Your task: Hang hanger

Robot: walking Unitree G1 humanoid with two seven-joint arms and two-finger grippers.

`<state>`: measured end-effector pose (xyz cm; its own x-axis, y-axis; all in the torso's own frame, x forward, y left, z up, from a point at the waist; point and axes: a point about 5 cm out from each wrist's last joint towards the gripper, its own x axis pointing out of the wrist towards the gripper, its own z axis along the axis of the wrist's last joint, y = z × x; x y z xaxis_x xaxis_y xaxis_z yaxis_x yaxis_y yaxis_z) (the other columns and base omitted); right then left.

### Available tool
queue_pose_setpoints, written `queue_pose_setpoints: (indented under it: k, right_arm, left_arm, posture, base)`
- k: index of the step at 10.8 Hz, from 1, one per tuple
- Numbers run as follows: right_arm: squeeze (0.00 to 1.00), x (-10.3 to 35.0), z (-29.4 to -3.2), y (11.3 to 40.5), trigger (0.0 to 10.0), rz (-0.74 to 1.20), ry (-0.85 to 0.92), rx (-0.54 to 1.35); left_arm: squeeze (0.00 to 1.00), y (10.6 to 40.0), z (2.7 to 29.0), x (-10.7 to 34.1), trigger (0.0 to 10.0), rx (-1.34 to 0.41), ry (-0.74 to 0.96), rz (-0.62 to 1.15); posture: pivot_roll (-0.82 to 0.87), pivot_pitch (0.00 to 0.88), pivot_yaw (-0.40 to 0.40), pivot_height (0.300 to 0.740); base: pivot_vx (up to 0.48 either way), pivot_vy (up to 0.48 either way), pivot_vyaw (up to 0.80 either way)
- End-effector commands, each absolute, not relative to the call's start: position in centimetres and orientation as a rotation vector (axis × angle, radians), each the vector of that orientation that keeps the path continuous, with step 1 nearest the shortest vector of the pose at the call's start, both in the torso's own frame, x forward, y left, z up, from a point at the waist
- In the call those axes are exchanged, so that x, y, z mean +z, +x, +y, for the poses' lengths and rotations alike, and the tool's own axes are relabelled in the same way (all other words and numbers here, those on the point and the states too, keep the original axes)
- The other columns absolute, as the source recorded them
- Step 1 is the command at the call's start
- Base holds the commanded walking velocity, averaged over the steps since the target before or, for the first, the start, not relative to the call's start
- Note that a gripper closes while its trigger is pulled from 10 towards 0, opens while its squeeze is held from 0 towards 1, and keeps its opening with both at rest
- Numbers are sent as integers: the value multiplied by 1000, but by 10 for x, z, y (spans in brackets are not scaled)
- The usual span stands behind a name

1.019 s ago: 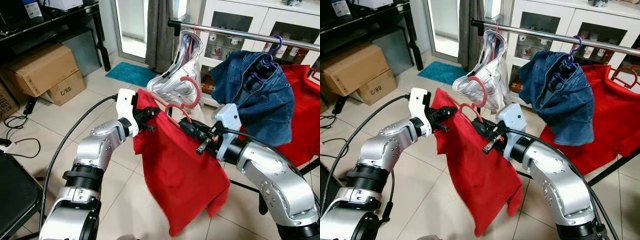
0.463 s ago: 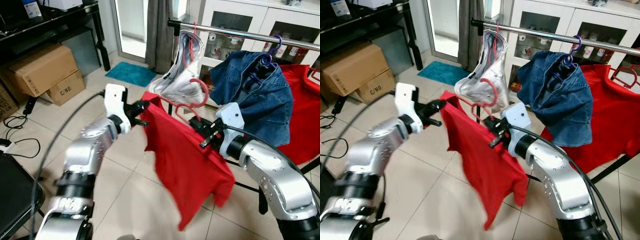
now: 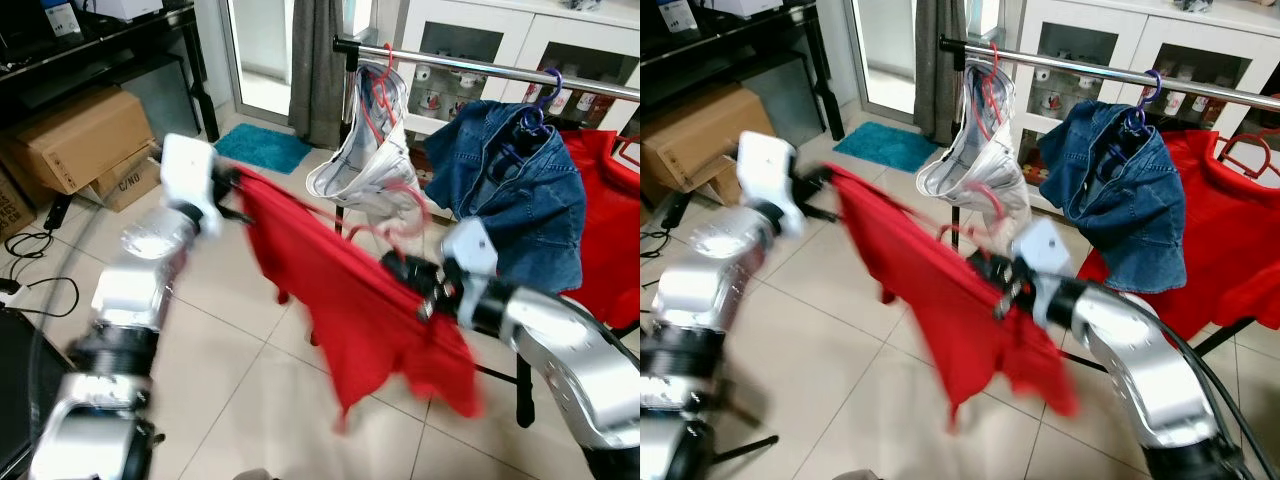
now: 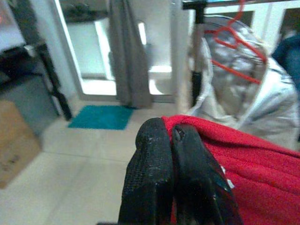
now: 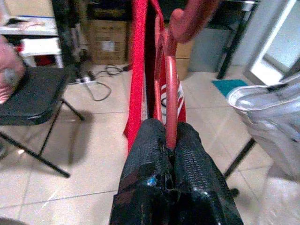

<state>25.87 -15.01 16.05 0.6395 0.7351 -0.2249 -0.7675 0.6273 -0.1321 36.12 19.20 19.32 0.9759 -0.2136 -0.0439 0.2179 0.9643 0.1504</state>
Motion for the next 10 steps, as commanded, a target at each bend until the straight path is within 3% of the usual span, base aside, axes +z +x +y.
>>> queue_pose_setpoints:
  k: [1,4,5,7,8,10]
  right_arm:
    - [0,156,-158,252,0,193,-234,906]
    - [0,154,-152,240,0,169,-108,1000]
    - [0,159,-149,244,0,124,-8,944]
    - [0,163,-148,261,0,71,92,728]
    - [0,166,-149,273,0,32,210,561]
    - [0,165,-159,285,0,3,309,340]
  left_arm:
    - [0,366,220,216,0,-72,234,-45]
    - [0,377,242,219,0,44,268,-56]
    - [0,379,235,203,0,7,280,-10]
    - [0,367,190,179,0,-308,256,30]
    - [0,349,156,165,0,-549,201,47]
    - [0,317,126,156,0,-820,161,79]
  posture:
    - [57,0,16,740]
    - [54,0,24,740]
    - [51,0,29,740]
    - [48,0,34,740]
    - [49,0,34,740]
    - [58,0,29,740]
  base:
    - [0,0,0]
    - [0,0,0]
    - [0,0,0]
    - [0,0,0]
    - [0,0,0]
    - [0,0,0]
